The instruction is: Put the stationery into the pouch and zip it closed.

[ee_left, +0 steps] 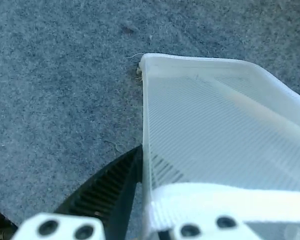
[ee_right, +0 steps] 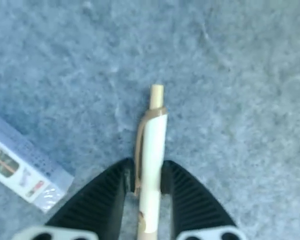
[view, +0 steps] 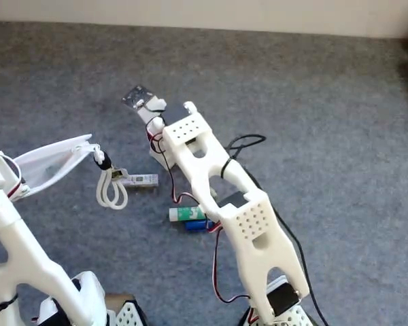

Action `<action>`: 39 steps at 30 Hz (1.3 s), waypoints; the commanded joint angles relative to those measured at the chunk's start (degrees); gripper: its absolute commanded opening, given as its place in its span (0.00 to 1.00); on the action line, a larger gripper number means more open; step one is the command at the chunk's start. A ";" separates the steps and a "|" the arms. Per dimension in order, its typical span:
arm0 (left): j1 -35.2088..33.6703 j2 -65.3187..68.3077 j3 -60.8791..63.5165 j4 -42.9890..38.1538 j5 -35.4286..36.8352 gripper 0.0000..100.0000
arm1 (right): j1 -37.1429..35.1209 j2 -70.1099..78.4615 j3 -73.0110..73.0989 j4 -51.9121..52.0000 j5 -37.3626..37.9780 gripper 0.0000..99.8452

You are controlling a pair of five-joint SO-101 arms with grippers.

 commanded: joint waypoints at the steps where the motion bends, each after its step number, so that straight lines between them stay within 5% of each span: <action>1: -0.57 -0.13 -0.13 -0.35 0.26 0.00 | -2.07 -0.92 -4.97 1.98 -0.44 0.01; 20: -0.22 -0.13 -0.13 -0.35 0.26 0.00 | -1.98 -0.57 -33.80 26.95 -0.53 0.01; 33: -0.22 -0.13 -0.13 -0.35 0.26 0.00 | -0.84 -1.45 -34.24 27.03 -4.31 0.01; 39: -0.22 -0.13 -0.13 -1.05 0.35 0.00 | -0.92 -13.23 -24.75 27.12 -4.31 0.01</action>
